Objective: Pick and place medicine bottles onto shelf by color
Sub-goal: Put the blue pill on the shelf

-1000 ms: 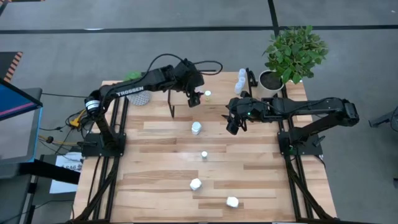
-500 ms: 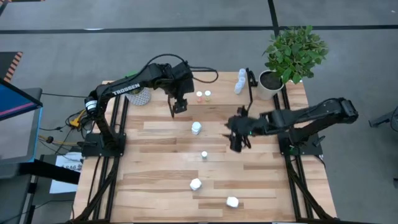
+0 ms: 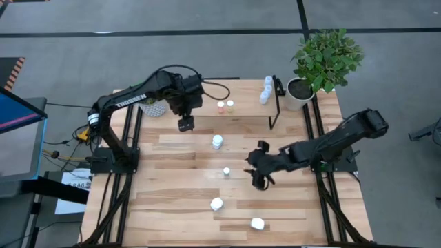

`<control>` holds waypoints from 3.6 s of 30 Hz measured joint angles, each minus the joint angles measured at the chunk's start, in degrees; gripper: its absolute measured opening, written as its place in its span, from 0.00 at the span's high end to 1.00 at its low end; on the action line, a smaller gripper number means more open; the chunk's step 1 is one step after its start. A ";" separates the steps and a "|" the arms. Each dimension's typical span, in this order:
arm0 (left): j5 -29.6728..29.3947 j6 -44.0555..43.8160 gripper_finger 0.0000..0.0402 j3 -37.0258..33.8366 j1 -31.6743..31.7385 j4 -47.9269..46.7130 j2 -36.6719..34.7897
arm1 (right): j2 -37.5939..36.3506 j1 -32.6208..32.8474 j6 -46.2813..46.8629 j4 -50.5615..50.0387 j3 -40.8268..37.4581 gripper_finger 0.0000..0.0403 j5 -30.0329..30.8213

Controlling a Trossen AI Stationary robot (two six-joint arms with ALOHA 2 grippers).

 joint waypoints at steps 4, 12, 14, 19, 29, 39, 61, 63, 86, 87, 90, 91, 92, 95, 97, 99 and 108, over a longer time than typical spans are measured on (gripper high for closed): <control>-0.07 -2.09 0.36 0.00 -1.89 -4.40 -1.87 | 6.75 -0.23 -3.70 4.31 -0.17 0.41 -0.06; -0.32 -4.99 0.36 0.00 -6.27 -5.50 -7.96 | 15.36 -1.11 -3.78 12.10 -0.08 0.41 -0.11; -0.39 -5.10 0.36 -0.43 -7.35 -5.18 -9.94 | 16.99 -1.31 -3.82 14.09 -0.13 0.41 -0.31; -0.94 -7.39 0.36 -3.45 -9.36 -4.04 -15.56 | 19.94 -1.31 -3.80 18.04 0.01 0.41 -0.45; -6.36 -14.02 0.36 -16.38 -12.88 1.27 -28.40 | 21.68 -3.11 -7.43 17.98 3.72 0.41 -0.35; -6.12 -15.31 0.36 -25.60 -13.25 4.62 -33.28 | 23.04 -5.14 -8.33 17.83 5.99 0.41 -3.74; -6.12 -15.07 0.36 -26.97 -13.25 6.00 -32.97 | 24.69 -5.07 -9.38 17.45 7.13 0.41 -4.86; -6.12 -15.18 0.36 -26.97 -13.25 6.00 -32.97 | 24.77 -5.07 -9.38 17.22 7.13 0.41 -4.86; -6.25 -15.35 0.36 -26.95 -13.25 6.00 -32.97 | 24.06 -5.17 -9.20 18.13 8.11 0.73 -4.84; -6.28 -15.35 0.36 -26.95 -13.25 6.00 -32.97 | 23.60 -5.23 -9.27 17.23 8.65 0.72 -4.84; -6.35 -15.33 0.36 -26.95 -13.23 6.02 -32.95 | 22.70 -5.85 -9.75 13.83 12.03 0.72 -4.82; -6.34 -15.27 0.36 -26.95 -13.23 6.02 -32.95 | 21.86 -6.20 -9.81 11.48 12.89 0.72 -4.82; -6.34 -15.15 0.36 -26.95 -13.23 6.05 -32.95 | 20.85 -6.60 -9.83 8.05 14.06 0.73 -4.70; -6.34 -14.93 0.36 -26.93 -13.23 6.44 -32.90 | 19.15 -8.32 -9.86 4.48 17.64 0.73 -4.40; -6.36 -14.92 0.36 -26.92 -13.23 6.91 -32.87 | 17.38 -9.69 -9.90 1.26 19.54 0.72 -3.36; -6.39 -14.91 0.36 -26.93 -13.23 7.51 -32.69 | 15.83 -11.35 -9.88 -0.39 21.38 0.72 -2.97; -6.50 -14.89 0.36 -26.93 -13.23 9.51 -32.60 | 7.68 -20.00 -9.81 -10.20 24.07 0.72 -2.42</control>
